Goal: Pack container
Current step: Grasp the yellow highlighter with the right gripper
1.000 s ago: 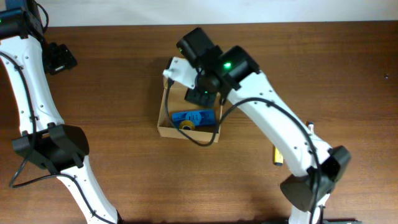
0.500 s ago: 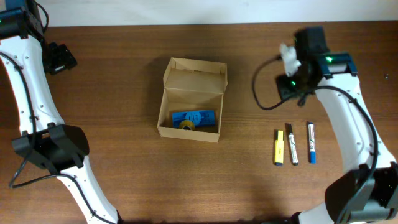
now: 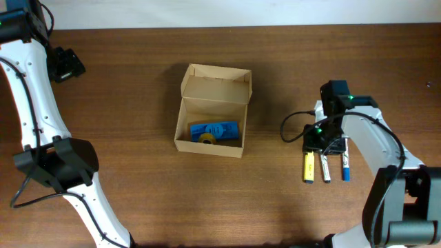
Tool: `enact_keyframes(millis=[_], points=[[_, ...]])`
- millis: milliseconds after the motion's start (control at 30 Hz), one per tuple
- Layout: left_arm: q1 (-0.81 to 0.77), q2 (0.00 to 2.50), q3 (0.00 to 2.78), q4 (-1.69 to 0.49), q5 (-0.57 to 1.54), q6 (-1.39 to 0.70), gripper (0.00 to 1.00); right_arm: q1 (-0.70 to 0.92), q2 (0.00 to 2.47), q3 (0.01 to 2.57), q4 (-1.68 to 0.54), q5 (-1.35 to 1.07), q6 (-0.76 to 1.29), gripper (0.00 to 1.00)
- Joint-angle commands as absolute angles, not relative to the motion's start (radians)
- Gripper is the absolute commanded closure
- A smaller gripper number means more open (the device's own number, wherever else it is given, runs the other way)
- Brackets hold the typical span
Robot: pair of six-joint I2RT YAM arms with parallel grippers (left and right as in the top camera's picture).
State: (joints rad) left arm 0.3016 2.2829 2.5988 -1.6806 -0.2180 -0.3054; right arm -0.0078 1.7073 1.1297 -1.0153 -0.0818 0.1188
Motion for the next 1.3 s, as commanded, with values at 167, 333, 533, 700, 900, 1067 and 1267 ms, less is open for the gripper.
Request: enact_keyframes(millis=[167, 333, 533, 700, 900, 1067, 1267], points=[[0.306, 2.259, 2.592, -1.68, -0.225, -0.29, 0.0, -0.011, 1.697, 1.008, -0.934, -0.101, 0.141, 0.51], [0.306, 2.259, 2.592, -1.68, -0.225, -0.29, 0.0, -0.012, 1.697, 0.934, -0.872, -0.094, 0.167, 0.51], [0.306, 2.259, 2.592, -1.681, -0.225, -0.29, 0.0, -0.012, 1.697, 0.86, -0.802, -0.094, 0.199, 0.59], [0.306, 2.259, 2.592, -1.68, -0.225, -0.29, 0.0, -0.012, 1.697, 0.842, -0.772, -0.094, 0.2, 0.81], [0.306, 2.259, 2.592, -1.681, -0.225, -0.29, 0.0, -0.012, 1.697, 0.844, -0.762, -0.094, 0.2, 0.96], [0.306, 2.259, 2.592, -1.68, -0.225, -0.29, 0.0, -0.012, 1.689, 0.912, -0.801, -0.106, 0.199, 0.96], [0.306, 2.259, 2.592, -1.68, -0.225, -0.29, 0.0, 0.044, 1.648, 1.191, -0.965, -0.097, 0.136, 0.96]])
